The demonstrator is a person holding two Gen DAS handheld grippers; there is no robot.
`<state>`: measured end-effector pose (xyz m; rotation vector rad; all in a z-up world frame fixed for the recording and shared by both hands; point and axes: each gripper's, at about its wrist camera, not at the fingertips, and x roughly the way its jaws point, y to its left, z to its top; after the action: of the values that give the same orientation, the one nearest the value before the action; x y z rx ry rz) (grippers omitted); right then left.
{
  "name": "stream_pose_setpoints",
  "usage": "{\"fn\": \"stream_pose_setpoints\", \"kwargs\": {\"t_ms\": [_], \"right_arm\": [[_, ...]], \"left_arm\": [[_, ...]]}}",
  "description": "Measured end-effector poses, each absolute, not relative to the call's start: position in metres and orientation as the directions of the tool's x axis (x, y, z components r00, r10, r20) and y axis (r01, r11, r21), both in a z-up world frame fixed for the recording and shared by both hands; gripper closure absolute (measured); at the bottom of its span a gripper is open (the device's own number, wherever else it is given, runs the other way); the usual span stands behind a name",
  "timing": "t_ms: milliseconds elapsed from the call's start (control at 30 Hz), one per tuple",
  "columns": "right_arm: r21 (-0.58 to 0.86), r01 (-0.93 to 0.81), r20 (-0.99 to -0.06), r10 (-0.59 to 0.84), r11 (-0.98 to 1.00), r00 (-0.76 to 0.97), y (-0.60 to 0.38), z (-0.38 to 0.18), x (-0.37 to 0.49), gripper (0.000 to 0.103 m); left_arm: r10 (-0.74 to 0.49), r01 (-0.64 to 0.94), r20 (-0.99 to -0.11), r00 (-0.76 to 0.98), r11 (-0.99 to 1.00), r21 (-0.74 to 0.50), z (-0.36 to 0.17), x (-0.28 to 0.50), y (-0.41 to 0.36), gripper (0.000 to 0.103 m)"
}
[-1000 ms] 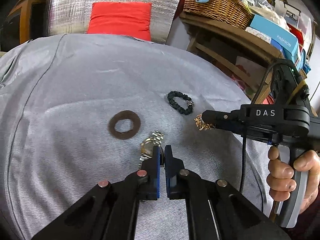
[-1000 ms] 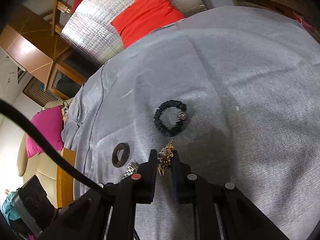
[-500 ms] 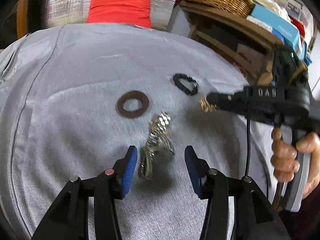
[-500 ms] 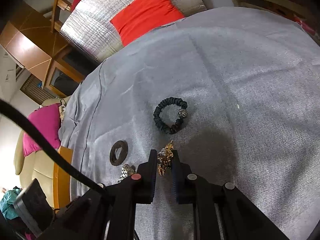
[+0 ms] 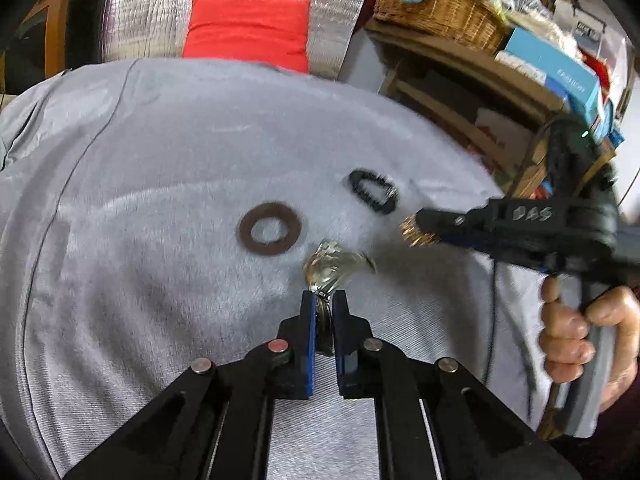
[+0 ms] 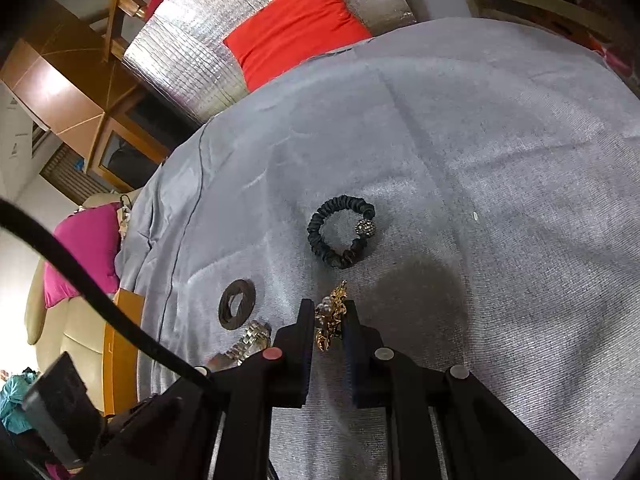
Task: Organize jewelry
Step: 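Lift the gold watch with the left tool while the right tool carries the brooch toward the orange tray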
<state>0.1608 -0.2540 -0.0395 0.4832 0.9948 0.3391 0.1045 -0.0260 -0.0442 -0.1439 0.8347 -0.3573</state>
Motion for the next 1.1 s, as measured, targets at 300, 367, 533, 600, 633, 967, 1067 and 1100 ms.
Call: {"fn": "stream_pose_setpoints", "kwargs": {"t_ms": [300, 367, 533, 600, 633, 967, 1067, 1100], "right_arm": [[0.546, -0.118, -0.667, 0.515, 0.83, 0.538, -0.24, -0.026, 0.155, 0.089], [0.546, -0.117, -0.669, 0.515, 0.83, 0.536, -0.237, -0.027, 0.155, 0.089], [0.542, -0.119, -0.671, 0.514, 0.832, 0.534, -0.234, -0.027, 0.155, 0.089], [0.546, -0.122, -0.665, 0.518, 0.829, 0.538, -0.235, -0.025, 0.155, 0.089], [0.547, -0.123, -0.663, 0.519, 0.828, 0.54, -0.235, -0.025, 0.155, 0.089], [0.569, -0.183, -0.627, 0.566, 0.802, 0.535, -0.208, -0.015, 0.146, 0.089], [0.576, -0.216, -0.611, 0.591, 0.788, 0.527, -0.191, -0.011, 0.138, 0.089], [0.579, -0.226, -0.605, 0.599, 0.783, 0.524, -0.185, -0.01, 0.134, 0.089]], "left_arm": [[-0.484, 0.268, -0.604, 0.633, 0.869, -0.415, -0.022, 0.099, -0.002, 0.095], [-0.483, 0.252, -0.6, 0.638, 0.867, -0.43, -0.022, 0.099, 0.005, 0.095], [-0.483, 0.232, -0.574, 0.661, 0.86, -0.455, -0.013, 0.094, 0.024, 0.095], [-0.484, 0.228, -0.563, 0.67, 0.856, -0.464, -0.011, 0.093, 0.029, 0.095], [-0.485, 0.225, -0.559, 0.673, 0.854, -0.469, -0.009, 0.092, 0.03, 0.095], [-0.494, 0.258, -0.459, 0.738, 0.836, -0.484, 0.024, 0.05, 0.051, 0.095], [-0.484, 0.249, -0.427, 0.764, 0.831, -0.498, 0.035, 0.036, 0.062, 0.095], [-0.477, 0.24, -0.413, 0.776, 0.828, -0.506, 0.04, 0.029, 0.068, 0.095]]}}
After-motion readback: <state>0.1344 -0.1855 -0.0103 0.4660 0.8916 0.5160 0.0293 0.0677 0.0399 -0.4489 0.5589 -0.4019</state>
